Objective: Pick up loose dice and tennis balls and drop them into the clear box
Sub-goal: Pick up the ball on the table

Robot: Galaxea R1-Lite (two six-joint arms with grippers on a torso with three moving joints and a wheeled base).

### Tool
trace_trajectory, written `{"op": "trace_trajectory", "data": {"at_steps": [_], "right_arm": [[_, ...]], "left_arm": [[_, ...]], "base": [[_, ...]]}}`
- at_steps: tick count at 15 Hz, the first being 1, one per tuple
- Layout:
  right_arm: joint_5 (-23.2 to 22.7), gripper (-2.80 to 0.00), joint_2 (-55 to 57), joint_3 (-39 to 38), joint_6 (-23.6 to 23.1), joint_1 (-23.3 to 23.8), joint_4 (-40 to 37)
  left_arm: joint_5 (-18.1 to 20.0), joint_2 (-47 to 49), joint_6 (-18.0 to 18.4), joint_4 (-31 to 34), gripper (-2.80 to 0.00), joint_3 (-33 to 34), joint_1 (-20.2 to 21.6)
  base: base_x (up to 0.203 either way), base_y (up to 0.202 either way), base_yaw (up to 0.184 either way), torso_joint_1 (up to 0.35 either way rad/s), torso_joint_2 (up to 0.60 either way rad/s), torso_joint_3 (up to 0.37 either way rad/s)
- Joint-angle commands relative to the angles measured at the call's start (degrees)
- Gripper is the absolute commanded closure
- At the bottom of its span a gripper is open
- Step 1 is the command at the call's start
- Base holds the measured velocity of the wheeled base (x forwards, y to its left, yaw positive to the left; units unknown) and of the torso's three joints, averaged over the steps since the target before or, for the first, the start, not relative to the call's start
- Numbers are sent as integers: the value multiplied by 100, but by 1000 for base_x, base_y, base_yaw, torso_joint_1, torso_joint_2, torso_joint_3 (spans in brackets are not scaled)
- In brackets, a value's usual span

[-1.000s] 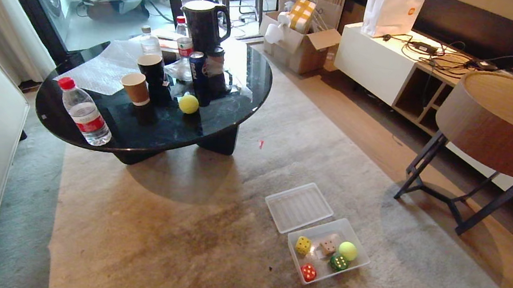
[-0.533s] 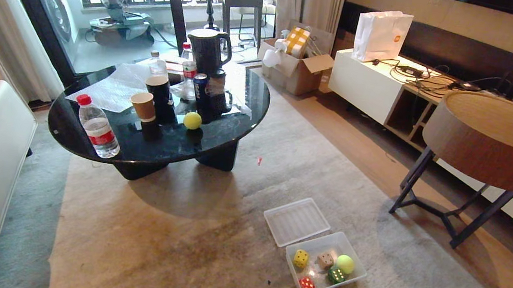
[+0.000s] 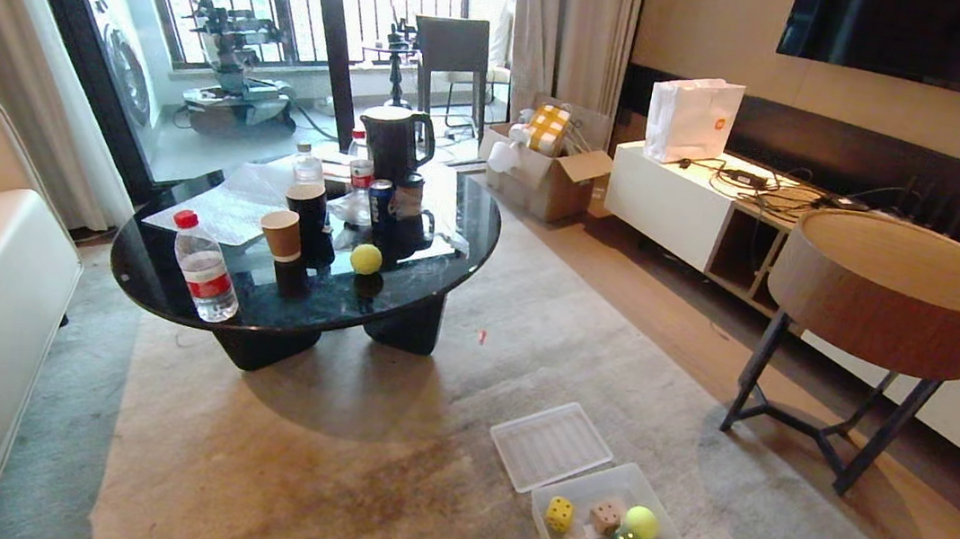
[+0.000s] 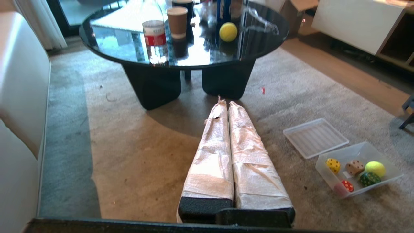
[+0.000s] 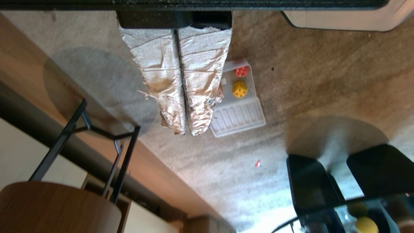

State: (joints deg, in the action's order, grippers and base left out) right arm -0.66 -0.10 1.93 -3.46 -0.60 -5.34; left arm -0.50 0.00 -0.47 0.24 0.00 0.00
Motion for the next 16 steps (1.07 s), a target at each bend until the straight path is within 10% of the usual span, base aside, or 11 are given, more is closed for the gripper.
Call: {"op": "trace_trajectory", "data": {"at_steps": [1, 16], "right_arm": [[-4, 0, 6, 1, -5, -2, -2], [-4, 0, 1, 1, -5, -2, -2]], "left_arm": [[-3, -6, -2, 2, 0, 0, 0], [-3, -9, 3, 2, 0, 0, 0]], "base": [[0, 0, 0, 3, 3, 204], [0, 0, 0, 1, 1, 68]]}}
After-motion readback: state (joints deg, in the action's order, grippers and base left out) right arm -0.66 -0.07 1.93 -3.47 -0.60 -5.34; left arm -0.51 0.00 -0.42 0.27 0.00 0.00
